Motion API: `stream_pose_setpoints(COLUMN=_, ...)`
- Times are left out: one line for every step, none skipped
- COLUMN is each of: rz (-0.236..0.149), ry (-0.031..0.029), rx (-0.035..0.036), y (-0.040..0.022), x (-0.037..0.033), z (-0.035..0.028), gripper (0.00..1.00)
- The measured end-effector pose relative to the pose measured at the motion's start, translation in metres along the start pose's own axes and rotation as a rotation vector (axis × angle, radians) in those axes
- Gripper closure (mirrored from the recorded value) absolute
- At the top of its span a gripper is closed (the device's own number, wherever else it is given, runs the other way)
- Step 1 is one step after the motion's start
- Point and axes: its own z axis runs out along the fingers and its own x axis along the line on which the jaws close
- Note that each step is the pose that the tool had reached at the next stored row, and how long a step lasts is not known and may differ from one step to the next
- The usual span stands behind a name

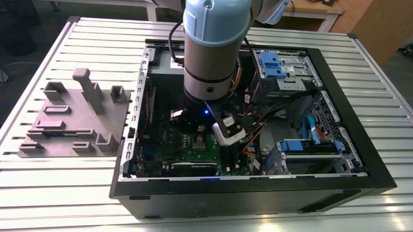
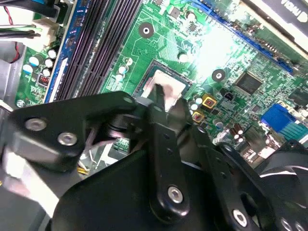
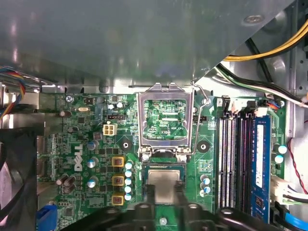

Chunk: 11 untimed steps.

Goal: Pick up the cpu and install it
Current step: 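Place the cpu into insertion slot, then close the cpu cover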

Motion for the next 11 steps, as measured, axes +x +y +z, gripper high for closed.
stream_pose_setpoints(rz=0.0, ry=0.0, rx=0.0, y=0.0, x=0.0, z=0.0, gripper=0.76)
stream_pose_setpoints(rz=0.0, ry=0.0001, rx=0.0001, y=0.0, x=0.0, z=0.0, gripper=0.76)
stream_pose_setpoints(rz=0.0, ry=0.0001, rx=0.0002, y=0.0, x=0.0, z=-0.0001, gripper=0.82)
stream_pose_setpoints(rz=0.0, ry=0.0001, rx=0.0002, y=0.0, x=0.0, z=-0.0001, gripper=0.88)
stream_pose_setpoints(rz=0.0, ry=0.0002, rx=0.0002, y=0.0, x=0.0, z=-0.0001, gripper=0.88)
stream_pose_setpoints(rz=0.0, ry=0.0001, rx=0.0002, y=0.0, x=0.0, z=-0.0001, gripper=0.9)
stream_pose_setpoints(rz=0.0, ry=0.0001, rx=0.0003, y=-0.0001, x=0.0, z=-0.0001, gripper=0.9)
stream_pose_setpoints(rz=0.0, ry=0.0001, rx=0.0003, y=0.0, x=0.0, z=-0.0001, gripper=0.9)
stream_pose_setpoints(rz=0.0, ry=0.0001, rx=0.0003, y=0.0, x=0.0, z=-0.0001, gripper=0.9)
stream_pose_setpoints(rz=0.0, ry=0.0001, rx=0.0003, y=-0.0001, x=0.0, z=-0.0001, gripper=0.9)
stream_pose_setpoints(rz=0.0, ry=0.0001, rx=0.0004, y=0.0, x=0.0, z=-0.0001, gripper=0.9)
